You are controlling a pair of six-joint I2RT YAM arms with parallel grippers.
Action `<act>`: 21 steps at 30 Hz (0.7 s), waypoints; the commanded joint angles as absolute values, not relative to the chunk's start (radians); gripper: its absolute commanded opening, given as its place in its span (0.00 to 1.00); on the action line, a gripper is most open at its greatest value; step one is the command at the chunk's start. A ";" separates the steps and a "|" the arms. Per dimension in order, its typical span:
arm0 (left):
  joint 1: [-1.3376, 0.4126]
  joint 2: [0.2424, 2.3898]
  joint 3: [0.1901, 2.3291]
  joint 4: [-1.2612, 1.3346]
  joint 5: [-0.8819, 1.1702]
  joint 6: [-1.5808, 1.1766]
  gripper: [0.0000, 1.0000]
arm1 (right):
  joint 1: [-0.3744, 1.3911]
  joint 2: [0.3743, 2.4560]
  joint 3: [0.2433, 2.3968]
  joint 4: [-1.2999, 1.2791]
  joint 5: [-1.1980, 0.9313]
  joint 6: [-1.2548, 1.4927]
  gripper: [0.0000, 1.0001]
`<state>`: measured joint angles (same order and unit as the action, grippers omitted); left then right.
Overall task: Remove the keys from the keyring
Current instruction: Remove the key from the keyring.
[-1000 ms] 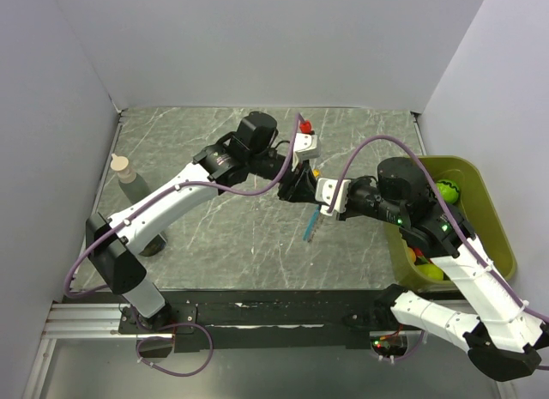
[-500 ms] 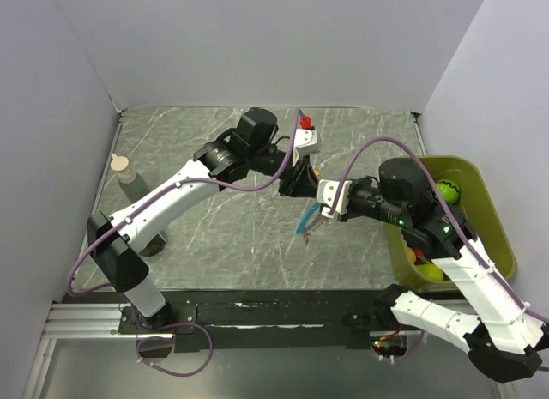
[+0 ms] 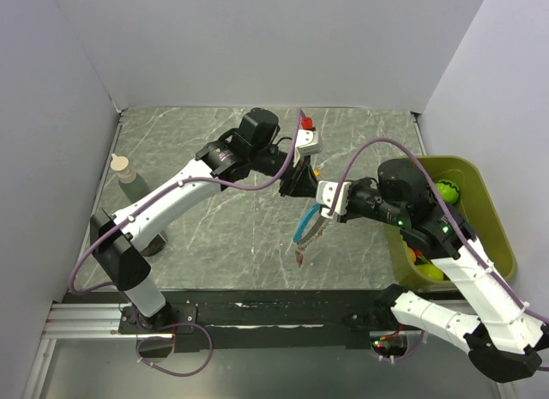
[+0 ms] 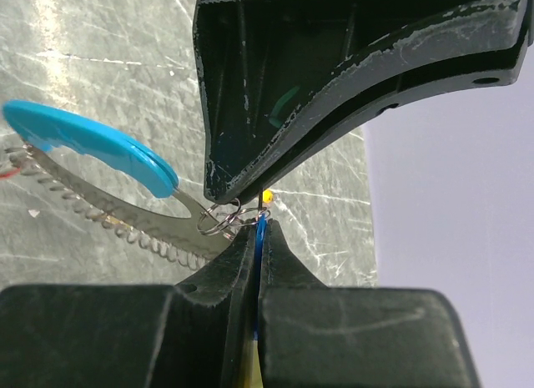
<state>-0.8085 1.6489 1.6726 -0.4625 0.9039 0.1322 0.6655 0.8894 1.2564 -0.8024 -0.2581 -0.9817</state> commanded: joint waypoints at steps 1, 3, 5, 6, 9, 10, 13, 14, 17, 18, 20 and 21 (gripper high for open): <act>-0.818 1.646 1.726 -0.431 0.983 0.097 0.18 | 0.678 0.884 1.258 -0.736 -0.262 -0.983 0.00; -0.818 1.644 1.724 -0.428 0.986 0.092 0.18 | 0.677 0.882 1.258 -0.733 -0.261 -0.985 0.00; -0.816 1.644 1.726 -0.425 0.985 0.084 0.17 | 0.678 0.884 1.259 -0.733 -0.261 -0.982 0.00; -0.818 1.644 1.726 -0.419 0.980 0.080 0.16 | 0.678 0.884 1.258 -0.732 -0.261 -0.982 0.00; -0.818 1.647 1.721 -0.397 0.974 0.052 0.07 | 0.678 0.884 1.256 -0.729 -0.264 -0.979 0.00; -0.818 1.651 1.717 -0.391 0.973 0.037 0.02 | 0.678 0.884 1.253 -0.727 -0.264 -0.979 0.00; -0.818 1.654 1.713 -0.377 0.973 0.015 0.01 | 0.678 0.888 1.252 -0.724 -0.264 -0.977 0.00; -0.816 1.654 1.713 -0.376 0.974 0.012 0.01 | 0.678 0.887 1.252 -0.724 -0.264 -0.977 0.00; -0.818 1.657 1.715 -0.371 0.986 0.006 0.01 | 0.677 0.887 1.252 -0.723 -0.258 -0.980 0.00; -0.818 1.655 1.712 -0.370 0.989 0.008 0.01 | 0.678 0.885 1.252 -0.721 -0.255 -0.979 0.00; -0.816 1.648 1.698 -0.358 0.983 0.008 0.01 | 0.678 0.885 1.250 -0.718 -0.241 -0.982 0.00; -0.813 1.644 1.692 -0.351 0.980 -0.027 0.01 | 0.678 0.884 1.250 -0.719 -0.236 -0.982 0.00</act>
